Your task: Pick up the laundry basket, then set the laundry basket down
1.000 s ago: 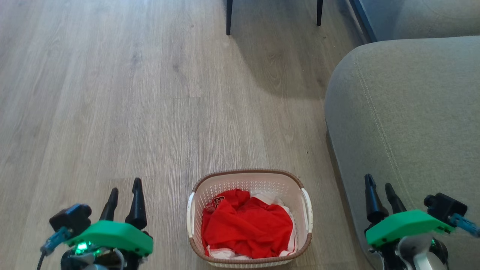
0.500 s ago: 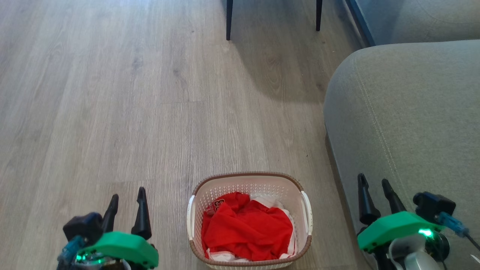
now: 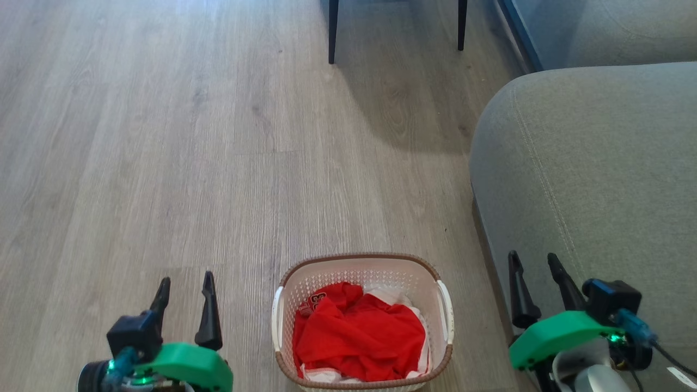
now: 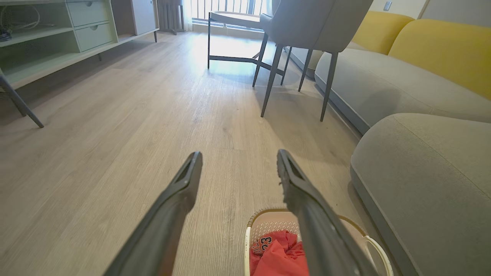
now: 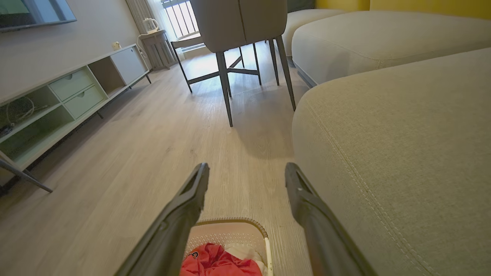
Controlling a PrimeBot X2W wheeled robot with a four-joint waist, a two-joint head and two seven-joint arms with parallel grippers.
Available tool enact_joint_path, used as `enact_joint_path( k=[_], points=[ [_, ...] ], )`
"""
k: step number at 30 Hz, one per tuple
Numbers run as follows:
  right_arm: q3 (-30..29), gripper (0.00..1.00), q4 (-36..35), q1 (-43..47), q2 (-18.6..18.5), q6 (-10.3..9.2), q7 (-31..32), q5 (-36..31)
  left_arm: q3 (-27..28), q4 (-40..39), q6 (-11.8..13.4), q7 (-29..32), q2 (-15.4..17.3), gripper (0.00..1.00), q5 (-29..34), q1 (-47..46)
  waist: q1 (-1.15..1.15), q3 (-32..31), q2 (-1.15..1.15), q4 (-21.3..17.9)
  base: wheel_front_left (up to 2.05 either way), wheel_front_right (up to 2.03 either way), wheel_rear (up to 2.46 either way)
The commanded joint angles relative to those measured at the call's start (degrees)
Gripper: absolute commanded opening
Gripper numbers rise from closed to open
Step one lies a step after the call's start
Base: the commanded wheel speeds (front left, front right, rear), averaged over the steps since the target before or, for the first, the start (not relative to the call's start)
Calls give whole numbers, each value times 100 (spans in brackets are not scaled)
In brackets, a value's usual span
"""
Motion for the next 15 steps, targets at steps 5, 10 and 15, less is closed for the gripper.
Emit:
enact_joint_path(
  k=[5, 10, 15],
  points=[
    [193, 100, -241, -123, -72, -8, -180, -443, 167, -192, 24, -165, 23, 100, 440, -51, 0, 4, 0, 0, 0, 0, 0],
    [242, 100, -262, -126, -76, -8, -264, -778, 184, -165, 0, -250, -4, 100, 776, -25, 0, 13, 0, 8, 0, 0, 0],
    [299, 100, -275, -133, -80, -9, -348, -1095, 186, -165, -6, -335, -29, 100, 1149, 5, 0, 18, 0, 11, 0, 0, 0]
  ],
)
